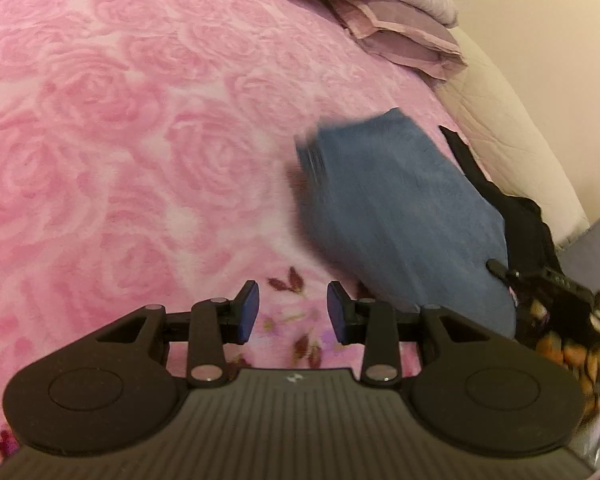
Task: Fold clothes
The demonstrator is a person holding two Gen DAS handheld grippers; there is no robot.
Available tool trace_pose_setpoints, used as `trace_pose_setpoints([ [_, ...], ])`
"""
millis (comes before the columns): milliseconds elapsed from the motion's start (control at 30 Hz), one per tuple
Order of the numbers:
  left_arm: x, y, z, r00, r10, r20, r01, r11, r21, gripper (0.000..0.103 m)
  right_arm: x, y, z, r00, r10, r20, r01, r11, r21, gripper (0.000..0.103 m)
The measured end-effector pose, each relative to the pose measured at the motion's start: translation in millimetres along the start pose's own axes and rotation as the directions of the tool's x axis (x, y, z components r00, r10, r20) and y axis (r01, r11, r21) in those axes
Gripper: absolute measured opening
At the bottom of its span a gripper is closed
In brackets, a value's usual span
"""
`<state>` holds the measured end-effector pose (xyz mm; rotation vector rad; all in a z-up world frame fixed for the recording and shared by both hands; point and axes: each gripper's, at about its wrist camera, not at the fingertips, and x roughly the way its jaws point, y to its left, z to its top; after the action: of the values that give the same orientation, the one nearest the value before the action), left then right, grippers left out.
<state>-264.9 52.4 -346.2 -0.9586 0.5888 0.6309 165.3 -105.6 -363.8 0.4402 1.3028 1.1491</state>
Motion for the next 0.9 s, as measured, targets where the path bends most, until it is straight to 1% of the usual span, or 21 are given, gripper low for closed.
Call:
trace_pose_setpoints([
  [67, 9, -6, 0, 1.000, -0.025, -0.017, 0.025, 1.000, 0.010, 0.032, -2, -15, 25, 0.999, -0.024, -0.023, 0.025, 0.999, 0.032, 0.029],
  [133, 19, -12, 0, 0.998, -0.056, -0.030, 0.057, 0.998, 0.011, 0.032, -12, -18, 22, 0.999, -0.048, -0.011, 0.049, 0.998, 0.036, 0.032],
  [200, 28, -16, 2, 0.995, -0.098, -0.032, 0.098, 0.995, 0.001, 0.032, -23, -9, 12, 0.998, -0.056, 0.038, 0.057, 0.998, -0.023, 0.036],
  [267, 34, -15, 6, 0.990, -0.137, -0.021, 0.136, 0.990, -0.033, 0.033, -38, -3, -6, 0.991, -0.084, 0.103, 0.092, 0.993, -0.073, 0.040],
  [300, 37, -13, 9, 0.988, -0.155, -0.013, 0.154, 0.987, -0.055, 0.033, -45, -1, -18, 0.987, -0.093, 0.131, 0.105, 0.990, -0.092, 0.041],
  [367, 44, -9, 14, 0.981, -0.192, 0.000, 0.191, 0.976, -0.103, 0.035, -53, 0, -40, 0.984, -0.094, 0.149, 0.111, 0.988, -0.110, 0.043],
  [467, 56, 1, 21, 0.966, -0.258, 0.019, 0.257, 0.947, -0.194, 0.035, -58, -1, -64, 0.981, -0.092, 0.169, 0.115, 0.984, -0.136, 0.043],
  [500, 60, 5, 22, 0.955, -0.296, 0.036, 0.296, 0.929, -0.221, 0.034, -61, -1, -67, 0.980, -0.090, 0.176, 0.116, 0.982, -0.146, 0.043],
  [533, 64, 7, 23, 0.944, -0.327, 0.051, 0.329, 0.913, -0.241, 0.029, -60, 1, -66, 0.979, -0.097, 0.177, 0.124, 0.981, -0.152, 0.038],
  [567, 67, 10, 24, 0.934, -0.351, 0.064, 0.355, 0.899, -0.256, 0.018, -56, 2, -63, 0.978, -0.112, 0.174, 0.140, 0.978, -0.153, 0.024],
  [600, 67, 12, 25, 0.925, -0.371, 0.076, 0.378, 0.893, -0.245, 0.018, -52, 4, -60, 0.978, -0.129, 0.167, 0.156, 0.975, -0.156, 0.017],
  [633, 67, 14, 27, 0.916, -0.391, 0.087, 0.400, 0.888, -0.227, 0.016, -47, 6, -57, 0.977, -0.147, 0.155, 0.172, 0.972, -0.161, 0.016],
  [700, 66, 14, 31, 0.915, -0.394, 0.082, 0.402, 0.902, -0.158, 0.016, -38, 8, -52, 0.973, -0.186, 0.139, 0.209, 0.962, -0.175, 0.014],
  [767, 68, 15, 34, 0.917, -0.391, 0.074, 0.398, 0.909, -0.125, 0.016, -27, 6, -50, 0.967, -0.218, 0.133, 0.240, 0.954, -0.181, 0.014],
  [833, 76, 15, 36, 0.931, -0.359, 0.059, 0.364, 0.927, -0.093, 0.016, -22, 1, -50, 0.965, -0.230, 0.130, 0.250, 0.952, -0.177, 0.014],
  [900, 88, 12, 36, 0.952, -0.305, 0.023, 0.306, 0.950, -0.060, 0.018, -20, -1, -50, 0.964, -0.233, 0.128, 0.252, 0.954, -0.165, 0.014],
])
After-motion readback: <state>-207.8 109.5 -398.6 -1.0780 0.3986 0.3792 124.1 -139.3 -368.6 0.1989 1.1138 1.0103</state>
